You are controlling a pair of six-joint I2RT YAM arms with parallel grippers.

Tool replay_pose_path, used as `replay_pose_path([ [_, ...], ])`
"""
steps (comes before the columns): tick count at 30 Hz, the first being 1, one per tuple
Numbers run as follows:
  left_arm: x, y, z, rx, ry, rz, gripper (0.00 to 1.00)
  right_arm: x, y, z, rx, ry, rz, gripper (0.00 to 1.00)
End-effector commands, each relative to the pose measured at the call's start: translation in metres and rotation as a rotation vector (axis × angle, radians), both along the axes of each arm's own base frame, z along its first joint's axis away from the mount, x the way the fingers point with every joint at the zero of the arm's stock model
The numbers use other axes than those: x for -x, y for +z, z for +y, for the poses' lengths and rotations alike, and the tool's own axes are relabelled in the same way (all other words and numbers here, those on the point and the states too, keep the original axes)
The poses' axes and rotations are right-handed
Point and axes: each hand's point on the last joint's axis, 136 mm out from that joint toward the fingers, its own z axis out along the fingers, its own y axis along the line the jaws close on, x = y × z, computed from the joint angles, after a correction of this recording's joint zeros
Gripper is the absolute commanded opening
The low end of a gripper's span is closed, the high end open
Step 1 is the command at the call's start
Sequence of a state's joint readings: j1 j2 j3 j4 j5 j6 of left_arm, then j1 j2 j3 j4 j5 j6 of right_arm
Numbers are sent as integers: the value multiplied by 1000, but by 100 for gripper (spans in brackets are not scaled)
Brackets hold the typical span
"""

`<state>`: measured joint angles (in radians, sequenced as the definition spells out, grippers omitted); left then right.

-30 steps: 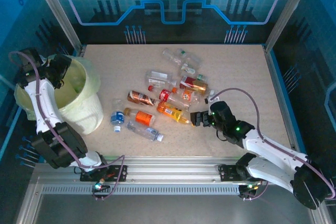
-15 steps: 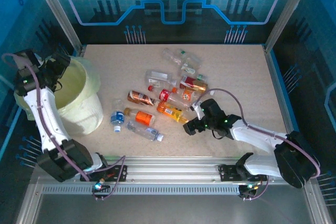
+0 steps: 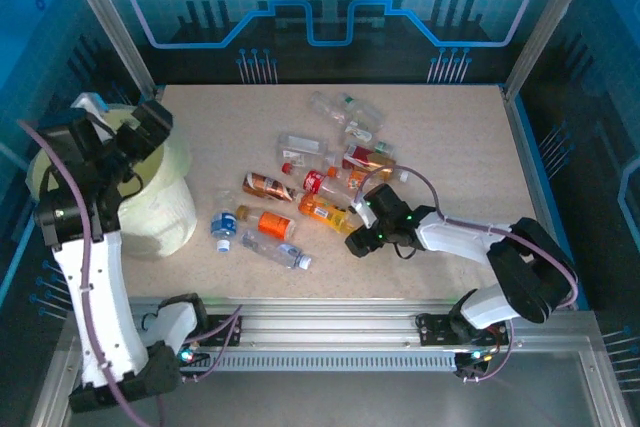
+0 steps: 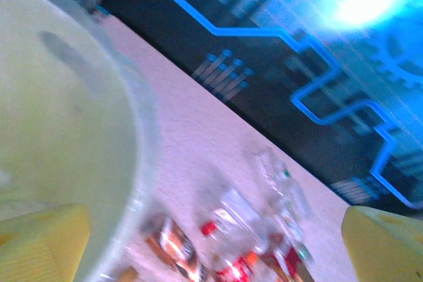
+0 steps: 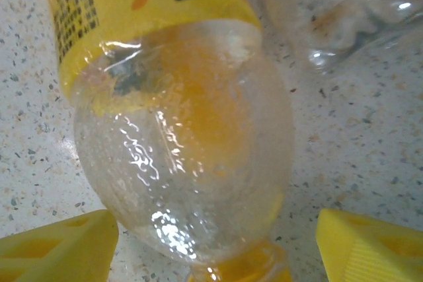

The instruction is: Put the plastic bottles in the bin

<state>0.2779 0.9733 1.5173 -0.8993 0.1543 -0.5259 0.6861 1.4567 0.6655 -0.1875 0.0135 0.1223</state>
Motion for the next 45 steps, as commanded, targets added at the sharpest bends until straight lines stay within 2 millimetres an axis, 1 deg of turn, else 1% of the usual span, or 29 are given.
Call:
replay_pose_path([
  [1,-6,-15,-36,89,-103,16,99,6,-4,6,31,30,25,77],
  [4,-12,-28,-72,132,-200,24,99,8,-9,7,55,31,30,75],
  [8,-19,-45,-112,135,-293,60,99,12,-11,7,71,31,19,69],
  [12,-29,-65,-157,160,-396,89,99,13,-11,5,73,19,1,60],
  [15,-33,-84,-182,169,-452,143,99,15,-8,7,52,28,-20,51],
  [17,-32,-96,-194,178,-490,194,99,16,-5,10,38,40,-36,45],
  [19,-28,-105,-198,170,-500,240,99,17,-1,11,30,50,-53,39],
  [22,-24,-110,-196,167,-494,248,99,18,11,19,-9,80,-96,32],
  [24,-23,-111,-195,181,-495,219,99,15,26,25,-42,85,-130,27],
  [27,-23,-111,-196,196,-496,183,99,7,52,34,-105,65,-177,22],
  [29,-25,-113,-198,208,-505,177,99,1,70,40,-151,44,-210,21],
  [32,-28,-116,-214,248,-572,176,99,-7,97,51,-248,9,-245,18],
  [35,-34,-122,-232,289,-641,159,99,-7,117,65,-359,2,-243,17],
  [37,-36,-127,-239,294,-663,142,99,-6,127,72,-430,-18,-225,17],
  [42,-43,-137,-244,311,-662,108,99,-1,151,92,-596,-14,-165,17],
  [45,-45,-151,-240,291,-621,145,99,2,163,103,-666,-4,-122,17],
])
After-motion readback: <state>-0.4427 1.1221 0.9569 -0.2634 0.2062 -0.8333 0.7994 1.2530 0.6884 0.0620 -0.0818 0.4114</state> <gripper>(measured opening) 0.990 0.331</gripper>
